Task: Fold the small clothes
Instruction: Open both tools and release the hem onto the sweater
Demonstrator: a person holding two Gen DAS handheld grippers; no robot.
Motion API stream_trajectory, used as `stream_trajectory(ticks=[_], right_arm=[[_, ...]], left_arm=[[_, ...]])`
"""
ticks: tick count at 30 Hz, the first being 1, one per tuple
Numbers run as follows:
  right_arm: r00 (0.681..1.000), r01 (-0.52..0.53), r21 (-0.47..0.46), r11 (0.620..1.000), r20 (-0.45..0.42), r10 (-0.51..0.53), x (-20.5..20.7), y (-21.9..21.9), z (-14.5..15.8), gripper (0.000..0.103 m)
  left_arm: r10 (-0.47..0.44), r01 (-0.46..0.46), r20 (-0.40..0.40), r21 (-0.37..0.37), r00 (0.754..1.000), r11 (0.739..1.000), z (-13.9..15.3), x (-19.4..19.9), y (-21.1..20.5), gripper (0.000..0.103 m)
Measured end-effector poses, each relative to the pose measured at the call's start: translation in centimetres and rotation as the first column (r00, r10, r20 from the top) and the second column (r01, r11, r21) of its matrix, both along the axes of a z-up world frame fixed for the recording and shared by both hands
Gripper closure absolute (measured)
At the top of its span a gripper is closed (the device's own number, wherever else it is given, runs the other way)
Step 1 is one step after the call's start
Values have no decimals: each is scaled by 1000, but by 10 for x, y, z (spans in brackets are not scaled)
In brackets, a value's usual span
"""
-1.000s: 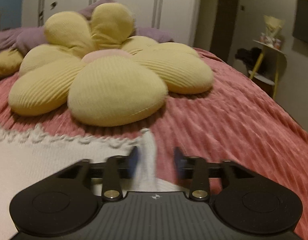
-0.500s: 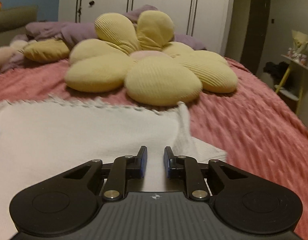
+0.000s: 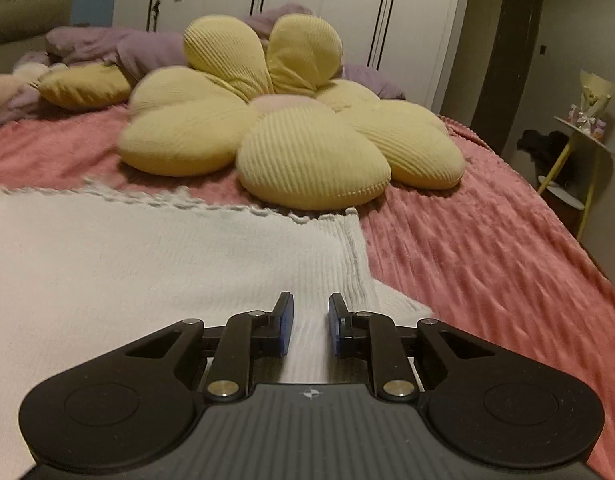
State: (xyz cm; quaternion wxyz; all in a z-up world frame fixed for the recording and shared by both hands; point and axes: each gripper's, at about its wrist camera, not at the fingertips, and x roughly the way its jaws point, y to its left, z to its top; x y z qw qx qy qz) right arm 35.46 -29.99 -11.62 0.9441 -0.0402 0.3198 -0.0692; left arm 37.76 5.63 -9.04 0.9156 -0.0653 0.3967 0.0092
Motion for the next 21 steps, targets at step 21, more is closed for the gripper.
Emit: stream_trajectory(ticks=[21], right_arm=[[997,-71,47,996,23,70,-133,26,21,62]], left_arm=[[-128,78,-137,-325,982,943,-10,-40,45,22]])
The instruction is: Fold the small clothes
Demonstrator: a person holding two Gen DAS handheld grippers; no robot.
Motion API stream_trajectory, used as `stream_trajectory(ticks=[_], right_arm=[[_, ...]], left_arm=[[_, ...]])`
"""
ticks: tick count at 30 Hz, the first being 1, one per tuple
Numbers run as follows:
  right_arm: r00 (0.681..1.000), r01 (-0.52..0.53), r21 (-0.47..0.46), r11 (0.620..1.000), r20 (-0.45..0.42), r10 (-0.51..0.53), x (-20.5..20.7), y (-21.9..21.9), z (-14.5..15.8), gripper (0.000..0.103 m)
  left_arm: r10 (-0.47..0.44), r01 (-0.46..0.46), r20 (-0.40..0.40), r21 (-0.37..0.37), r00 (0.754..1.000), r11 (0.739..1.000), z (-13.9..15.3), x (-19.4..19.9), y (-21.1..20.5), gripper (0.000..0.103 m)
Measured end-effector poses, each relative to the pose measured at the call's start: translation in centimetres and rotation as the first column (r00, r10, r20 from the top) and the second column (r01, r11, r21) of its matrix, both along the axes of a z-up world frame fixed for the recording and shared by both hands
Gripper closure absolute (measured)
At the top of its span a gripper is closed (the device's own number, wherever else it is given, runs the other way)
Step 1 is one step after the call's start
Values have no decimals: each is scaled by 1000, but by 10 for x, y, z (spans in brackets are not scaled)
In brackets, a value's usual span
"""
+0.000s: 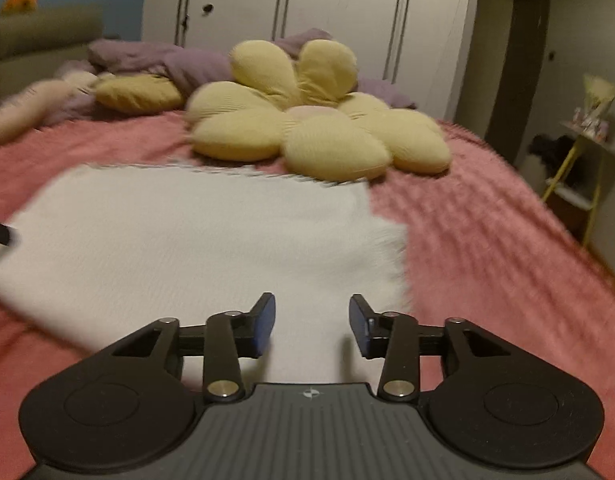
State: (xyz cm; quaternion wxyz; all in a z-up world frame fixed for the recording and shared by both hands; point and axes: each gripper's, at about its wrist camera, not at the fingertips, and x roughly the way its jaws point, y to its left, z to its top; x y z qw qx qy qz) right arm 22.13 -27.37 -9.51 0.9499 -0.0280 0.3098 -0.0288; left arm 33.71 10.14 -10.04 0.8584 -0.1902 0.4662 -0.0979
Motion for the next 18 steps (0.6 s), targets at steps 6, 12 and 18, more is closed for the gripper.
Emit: stream_trajectory(ticks=[6,12,18], right_arm=[[997,-65,89,994,-43,69,-21,27,-4,58],[994,-65,127,990,-83,76,-16,35,-9,47],[992,-75,127,989,-94,87,-17,39,-12,47]], left_arm=[[-1,-5,-38,-146,999,989,-8,11,9,49],[58,-77,-80,-251,995,965,-19,21,19,71],[61,-75,-59,-259,996,963,-3,20,23,80]])
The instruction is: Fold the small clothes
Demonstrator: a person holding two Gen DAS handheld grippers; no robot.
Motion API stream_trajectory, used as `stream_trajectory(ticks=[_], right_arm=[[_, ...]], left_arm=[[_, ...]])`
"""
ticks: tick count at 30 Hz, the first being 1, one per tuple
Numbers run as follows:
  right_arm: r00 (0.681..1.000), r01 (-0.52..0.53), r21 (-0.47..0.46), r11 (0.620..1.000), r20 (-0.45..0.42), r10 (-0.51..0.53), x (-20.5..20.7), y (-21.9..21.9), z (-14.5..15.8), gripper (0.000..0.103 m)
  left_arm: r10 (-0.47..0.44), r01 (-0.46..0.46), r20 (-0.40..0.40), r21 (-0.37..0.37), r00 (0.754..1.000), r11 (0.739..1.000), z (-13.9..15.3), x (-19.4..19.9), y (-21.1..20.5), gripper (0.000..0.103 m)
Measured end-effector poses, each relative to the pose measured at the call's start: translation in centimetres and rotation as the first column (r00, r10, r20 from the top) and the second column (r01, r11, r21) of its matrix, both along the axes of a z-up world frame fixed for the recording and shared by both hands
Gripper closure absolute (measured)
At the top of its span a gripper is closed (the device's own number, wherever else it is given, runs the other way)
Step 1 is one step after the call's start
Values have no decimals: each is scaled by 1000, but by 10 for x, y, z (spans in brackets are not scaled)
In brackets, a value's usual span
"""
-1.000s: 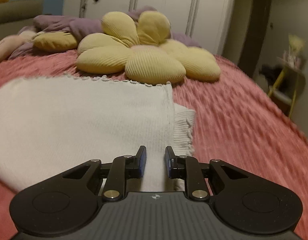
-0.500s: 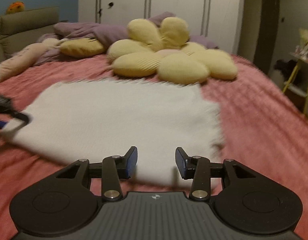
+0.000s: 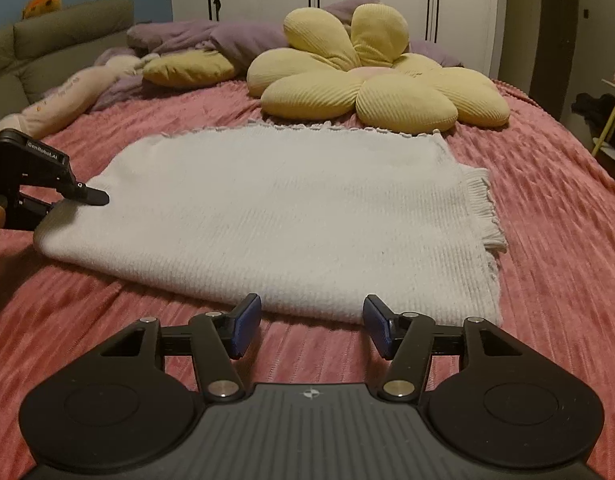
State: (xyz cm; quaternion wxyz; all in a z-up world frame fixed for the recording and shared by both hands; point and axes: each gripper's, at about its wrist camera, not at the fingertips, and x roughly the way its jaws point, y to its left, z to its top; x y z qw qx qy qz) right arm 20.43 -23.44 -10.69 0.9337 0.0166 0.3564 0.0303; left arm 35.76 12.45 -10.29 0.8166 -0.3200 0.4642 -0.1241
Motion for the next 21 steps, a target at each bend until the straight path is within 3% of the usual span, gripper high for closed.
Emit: stream_trajectory(ticks=[5,7,12,16,21], right_arm=[[1000,31,6,1000,-4,-31,-1,-9,1,55],[999,43,23,999,5,-43,-2,-14,4,55],[997,66,51,997,28,-67,-6,-20,6,56],[997,74,59,995,31,-76,-7,-22,5,56],[996,86,60,995,28,-87,-9,-28,4,56]], left_arm=[[-58,52,50,110,997,993,36,4,-20,81],[-104,87,76,200,992,976,56,5,-42,81],[-259,202,139,331,956,922,87,-7,-111,81],[-360,292,129,370,924,882,75,-13,-172,79],[-331,288,93,311,939,906,28,-12,-202,69]])
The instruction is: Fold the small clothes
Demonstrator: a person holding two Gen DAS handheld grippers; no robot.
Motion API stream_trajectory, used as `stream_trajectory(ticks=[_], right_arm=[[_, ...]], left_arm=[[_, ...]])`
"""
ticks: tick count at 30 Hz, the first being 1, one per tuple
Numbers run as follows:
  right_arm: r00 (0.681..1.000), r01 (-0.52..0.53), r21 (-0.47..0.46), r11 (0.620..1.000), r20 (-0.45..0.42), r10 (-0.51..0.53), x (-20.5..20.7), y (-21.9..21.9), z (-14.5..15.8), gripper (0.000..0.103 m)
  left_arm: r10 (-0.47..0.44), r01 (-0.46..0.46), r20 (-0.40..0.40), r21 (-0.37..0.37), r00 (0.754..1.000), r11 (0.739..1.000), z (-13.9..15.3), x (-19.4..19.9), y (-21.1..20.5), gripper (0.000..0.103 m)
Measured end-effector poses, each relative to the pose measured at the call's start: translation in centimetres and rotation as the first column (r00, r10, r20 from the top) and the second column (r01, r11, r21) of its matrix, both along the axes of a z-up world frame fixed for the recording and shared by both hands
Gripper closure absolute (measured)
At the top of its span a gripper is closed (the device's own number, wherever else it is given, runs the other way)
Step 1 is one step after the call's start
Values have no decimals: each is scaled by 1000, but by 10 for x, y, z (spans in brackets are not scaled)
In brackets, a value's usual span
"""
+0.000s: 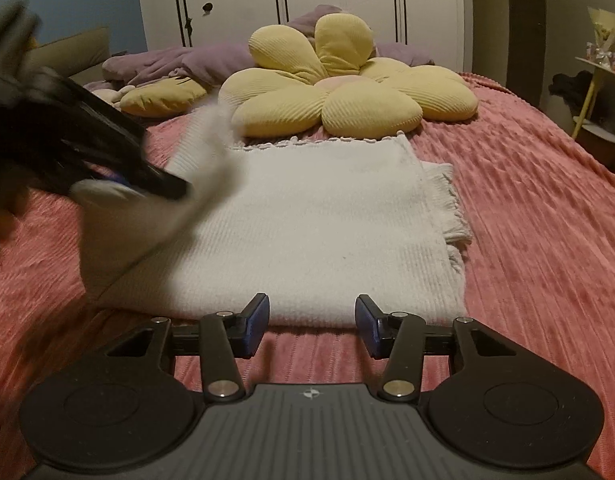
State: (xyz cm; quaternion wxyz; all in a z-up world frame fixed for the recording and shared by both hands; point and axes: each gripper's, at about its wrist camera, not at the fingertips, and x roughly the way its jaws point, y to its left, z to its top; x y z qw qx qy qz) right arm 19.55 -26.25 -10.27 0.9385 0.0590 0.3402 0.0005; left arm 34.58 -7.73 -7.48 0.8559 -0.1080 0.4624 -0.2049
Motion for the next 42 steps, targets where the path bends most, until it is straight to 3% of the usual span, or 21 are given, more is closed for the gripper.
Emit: stream_trajectory(ticks=[7,11,15,21,22,24,26,29,33,40,42], right_arm=[[1000,21,6,1000,-14,-21,-3,-9,-3,56],[999,33,32,999,-9,-32,-3,-10,-3,56],[1000,22,29,999,-4,-22,-2,-4,-2,56],[1000,-7,27,1000,4,7,5,1,8,56],[1000,-12,34,999,3,12,7,1,10,56],[1000,-16,72,997,-7,16,15,-1,13,56],[999,-25,144,989,-20,28,24,-3,19,56],[998,-57,256,965,-19,64,42,-5,25,56],[992,-77,375,924,-61,108,76,-5,17,56],[974,-9,587,809,-177,139,123,-6,-16,54],[974,-9,602,799,-176,143,128,-3,-18,51]], left_arm=[[71,-69,14,-115,997,991,21,-24,35,69],[118,-117,21,-63,993,991,17,-28,51,69],[42,-43,-42,-14,998,999,-4,-26,33,69],[6,-7,19,45,1000,999,-13,-35,17,65],[5,-6,27,52,1000,999,-8,-38,18,59],[10,-10,26,14,1000,1000,0,-44,22,44],[36,-35,35,-26,999,999,9,-54,35,42],[92,-92,83,-6,992,996,16,-68,52,34],[141,-148,87,82,986,986,6,-72,69,34],[158,-159,25,44,987,986,-13,-63,80,33],[151,-152,25,52,988,987,-16,-61,77,32]])
